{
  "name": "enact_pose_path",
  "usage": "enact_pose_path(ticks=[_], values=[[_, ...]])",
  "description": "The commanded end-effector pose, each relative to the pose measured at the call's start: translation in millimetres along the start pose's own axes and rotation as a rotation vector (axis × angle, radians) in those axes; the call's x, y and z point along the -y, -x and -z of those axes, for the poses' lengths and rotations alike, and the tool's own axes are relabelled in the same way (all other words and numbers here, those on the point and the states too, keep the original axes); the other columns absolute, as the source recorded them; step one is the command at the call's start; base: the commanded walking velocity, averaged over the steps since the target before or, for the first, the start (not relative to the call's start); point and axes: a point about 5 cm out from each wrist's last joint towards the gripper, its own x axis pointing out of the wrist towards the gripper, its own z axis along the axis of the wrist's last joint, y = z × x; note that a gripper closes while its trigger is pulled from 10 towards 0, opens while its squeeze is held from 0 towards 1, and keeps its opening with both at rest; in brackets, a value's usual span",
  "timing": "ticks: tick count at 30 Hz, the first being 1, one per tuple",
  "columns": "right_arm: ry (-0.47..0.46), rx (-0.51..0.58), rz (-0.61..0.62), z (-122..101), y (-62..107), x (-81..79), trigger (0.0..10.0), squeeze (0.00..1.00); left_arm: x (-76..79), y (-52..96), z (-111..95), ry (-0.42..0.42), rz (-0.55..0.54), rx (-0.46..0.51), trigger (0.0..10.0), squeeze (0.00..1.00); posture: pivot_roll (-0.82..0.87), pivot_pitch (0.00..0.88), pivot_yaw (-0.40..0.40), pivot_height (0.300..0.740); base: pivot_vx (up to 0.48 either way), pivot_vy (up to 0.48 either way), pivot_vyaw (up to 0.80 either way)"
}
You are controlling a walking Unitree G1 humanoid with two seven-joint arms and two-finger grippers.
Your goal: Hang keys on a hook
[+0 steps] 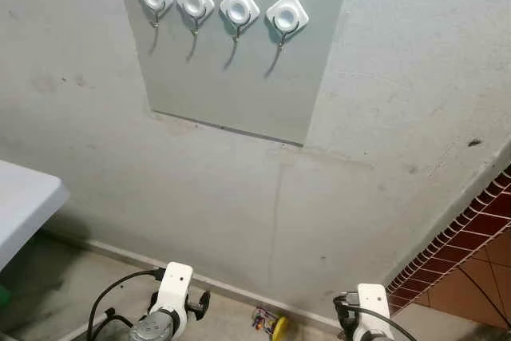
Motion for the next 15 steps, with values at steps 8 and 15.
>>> enact_pose_path(ticks=[8, 15], values=[[-0.006, -0.010, 0.004, 3.0, 1.0, -0.3, 10.0, 0.00, -0.6, -1.6, -4.9, -0.003, 0.006, 0.008, 10.0, 0.00, 0.04, 0.000, -0.024, 0.692, 0.000, 0.000, 0.00], [-0.015, -0.006, 0.003, 1.0, -0.1, -2.4, 10.0, 0.00, -0.8, -2.4, -7.0, 0.011, 0.010, 0.009, 10.0, 0.00, 0.04, 0.000, -0.017, 0.692, 0.000, 0.000, 0.00]])
